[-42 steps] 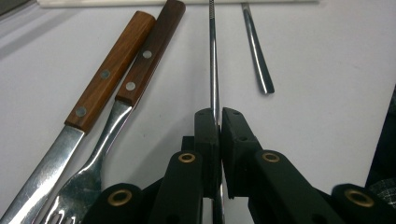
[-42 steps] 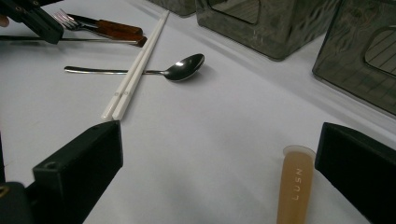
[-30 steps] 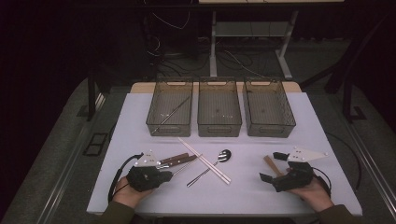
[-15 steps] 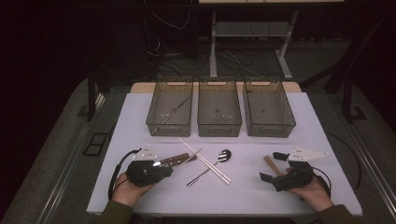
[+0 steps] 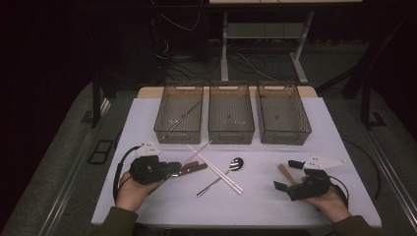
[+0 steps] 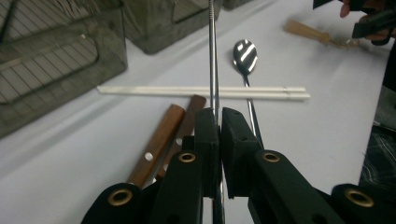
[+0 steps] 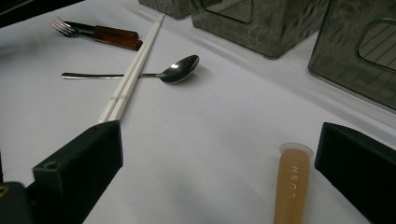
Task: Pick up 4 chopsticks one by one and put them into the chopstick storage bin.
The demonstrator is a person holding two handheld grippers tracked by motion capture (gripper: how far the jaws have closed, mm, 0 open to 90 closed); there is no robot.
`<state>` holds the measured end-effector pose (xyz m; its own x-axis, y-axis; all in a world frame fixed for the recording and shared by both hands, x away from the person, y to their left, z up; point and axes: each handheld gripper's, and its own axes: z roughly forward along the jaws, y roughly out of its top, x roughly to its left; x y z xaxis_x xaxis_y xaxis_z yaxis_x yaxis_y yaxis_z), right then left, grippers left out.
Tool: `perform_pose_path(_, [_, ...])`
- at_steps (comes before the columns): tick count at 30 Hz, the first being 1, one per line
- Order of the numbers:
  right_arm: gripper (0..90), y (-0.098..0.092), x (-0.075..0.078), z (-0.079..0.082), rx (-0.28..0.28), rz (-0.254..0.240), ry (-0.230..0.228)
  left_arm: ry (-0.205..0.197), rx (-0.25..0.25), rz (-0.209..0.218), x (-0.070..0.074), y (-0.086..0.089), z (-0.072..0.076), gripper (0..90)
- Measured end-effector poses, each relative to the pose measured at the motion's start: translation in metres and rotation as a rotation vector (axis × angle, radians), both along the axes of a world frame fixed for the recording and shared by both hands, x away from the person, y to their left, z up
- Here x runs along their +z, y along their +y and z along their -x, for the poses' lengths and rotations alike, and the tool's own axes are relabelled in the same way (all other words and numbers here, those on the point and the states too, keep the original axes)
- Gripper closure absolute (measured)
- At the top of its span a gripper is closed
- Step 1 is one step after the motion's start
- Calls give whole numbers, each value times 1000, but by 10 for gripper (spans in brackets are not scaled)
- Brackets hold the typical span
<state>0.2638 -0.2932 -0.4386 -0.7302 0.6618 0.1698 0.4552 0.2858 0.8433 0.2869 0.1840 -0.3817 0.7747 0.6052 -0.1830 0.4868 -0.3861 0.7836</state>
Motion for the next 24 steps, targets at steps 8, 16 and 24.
perform_pose_path(8, [10,0,0,1,-4,-5,8,-23,38,24,8,-4,-14,851])
perform_pose_path(16, [10,-2,0,1,-11,-9,5,-50,66,33,16,-4,-29,851])
perform_pose_path(24, [10,-1,0,1,-17,-10,6,-68,95,53,22,-2,-48,851])
